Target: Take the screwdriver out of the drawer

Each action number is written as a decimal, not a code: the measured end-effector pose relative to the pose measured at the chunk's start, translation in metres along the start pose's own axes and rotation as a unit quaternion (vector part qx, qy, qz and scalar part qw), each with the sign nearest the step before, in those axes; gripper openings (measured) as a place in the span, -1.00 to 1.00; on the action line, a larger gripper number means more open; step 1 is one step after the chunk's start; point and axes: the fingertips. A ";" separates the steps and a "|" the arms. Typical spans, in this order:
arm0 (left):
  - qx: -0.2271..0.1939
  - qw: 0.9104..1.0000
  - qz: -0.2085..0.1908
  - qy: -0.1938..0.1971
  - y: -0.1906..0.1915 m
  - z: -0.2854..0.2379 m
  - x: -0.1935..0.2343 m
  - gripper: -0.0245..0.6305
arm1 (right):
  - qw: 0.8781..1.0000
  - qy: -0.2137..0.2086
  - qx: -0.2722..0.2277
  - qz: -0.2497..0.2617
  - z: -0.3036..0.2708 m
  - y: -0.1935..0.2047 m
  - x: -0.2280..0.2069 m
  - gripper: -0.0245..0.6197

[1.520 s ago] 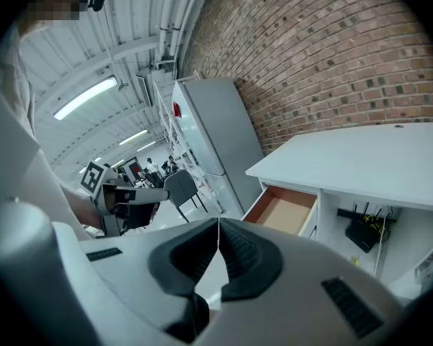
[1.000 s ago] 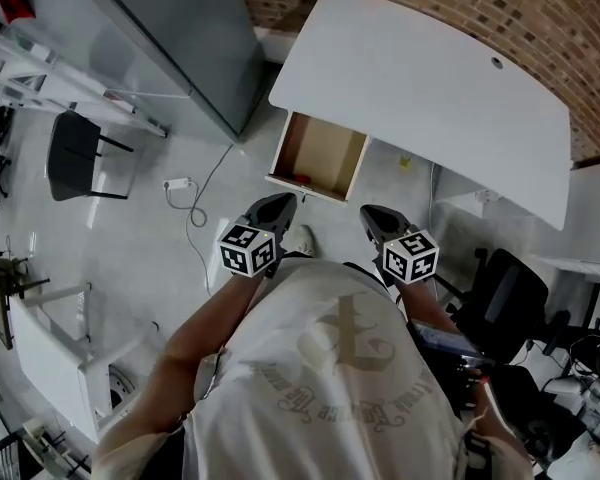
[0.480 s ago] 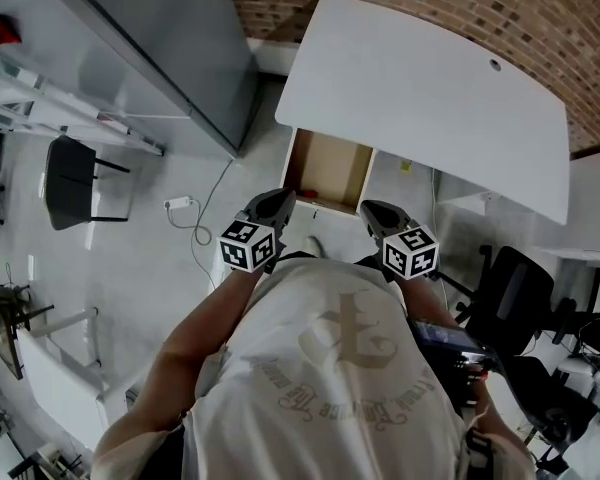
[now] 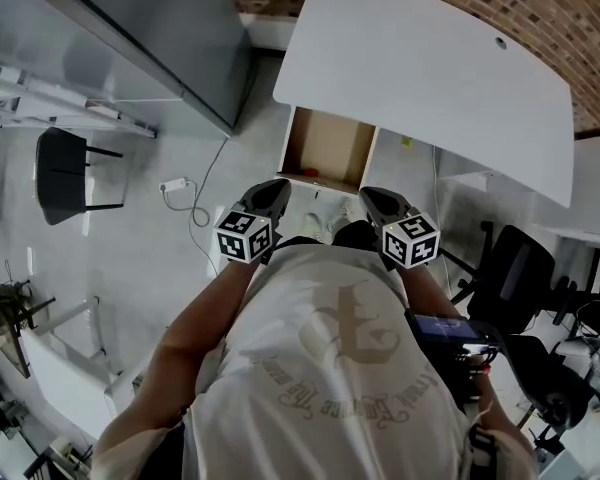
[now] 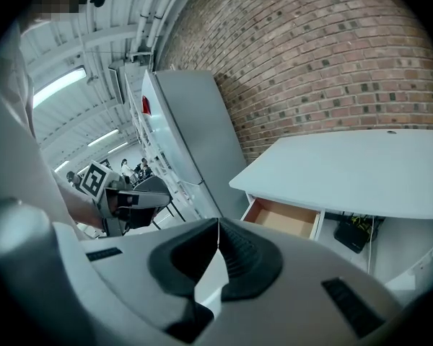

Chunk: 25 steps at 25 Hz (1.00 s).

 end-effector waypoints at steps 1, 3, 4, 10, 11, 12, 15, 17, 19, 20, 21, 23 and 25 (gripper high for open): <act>0.005 1.000 -0.002 0.000 0.004 -0.003 0.003 -0.86 | 1.000 -0.002 0.003 -0.002 -0.004 0.002 -0.003 -0.85; 0.015 1.000 -0.005 0.001 0.010 -0.012 0.007 -0.86 | 1.000 -0.006 0.009 -0.007 -0.013 0.007 -0.009 -0.85; 0.019 1.000 -0.006 0.002 0.013 -0.014 0.008 -0.86 | 1.000 -0.008 0.010 -0.009 -0.015 0.008 -0.011 -0.85; 0.044 0.999 -0.026 0.017 0.019 -0.022 0.001 -0.86 | 1.000 -0.015 0.012 -0.019 -0.022 0.010 -0.014 -0.85; 0.049 0.998 -0.030 0.021 0.019 -0.024 0.000 -0.86 | 1.000 -0.014 0.013 -0.019 -0.023 0.009 -0.015 -0.85; 0.053 0.998 -0.033 0.026 0.019 -0.025 0.001 -0.86 | 1.000 -0.013 0.012 -0.018 -0.025 0.007 -0.016 -0.85; 0.064 0.997 -0.040 0.024 0.017 -0.024 0.009 -0.86 | 1.000 -0.020 0.013 -0.011 -0.039 0.002 -0.013 -0.85; 0.067 0.997 -0.041 0.023 0.016 -0.026 0.008 -0.86 | 0.999 -0.024 0.019 -0.011 -0.042 0.004 -0.014 -0.85; 0.071 0.996 -0.042 0.028 0.018 -0.033 0.004 -0.86 | 0.999 -0.023 0.023 -0.015 -0.042 0.008 -0.019 -0.85; 0.073 0.996 -0.044 0.031 0.019 -0.038 0.003 -0.86 | 0.999 -0.022 0.024 -0.018 -0.043 0.008 -0.023 -0.85; 0.076 0.996 -0.045 0.034 0.020 -0.043 0.002 -0.86 | 0.999 -0.021 0.025 -0.022 -0.044 0.008 -0.027 -0.85; 0.085 0.995 -0.044 0.039 0.023 -0.053 0.002 -0.86 | 0.999 -0.020 0.029 -0.030 -0.049 0.009 -0.035 -0.85; 0.096 0.994 -0.040 0.042 0.029 -0.062 0.003 -0.86 | 0.998 -0.022 0.035 -0.039 -0.055 0.011 -0.042 -0.85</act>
Point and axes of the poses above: the fingertips, and each gripper's own axes: z backward along the fingers, x to its left, y out of its underside, and after that the axes turned 12 degrees about -z, right-handed
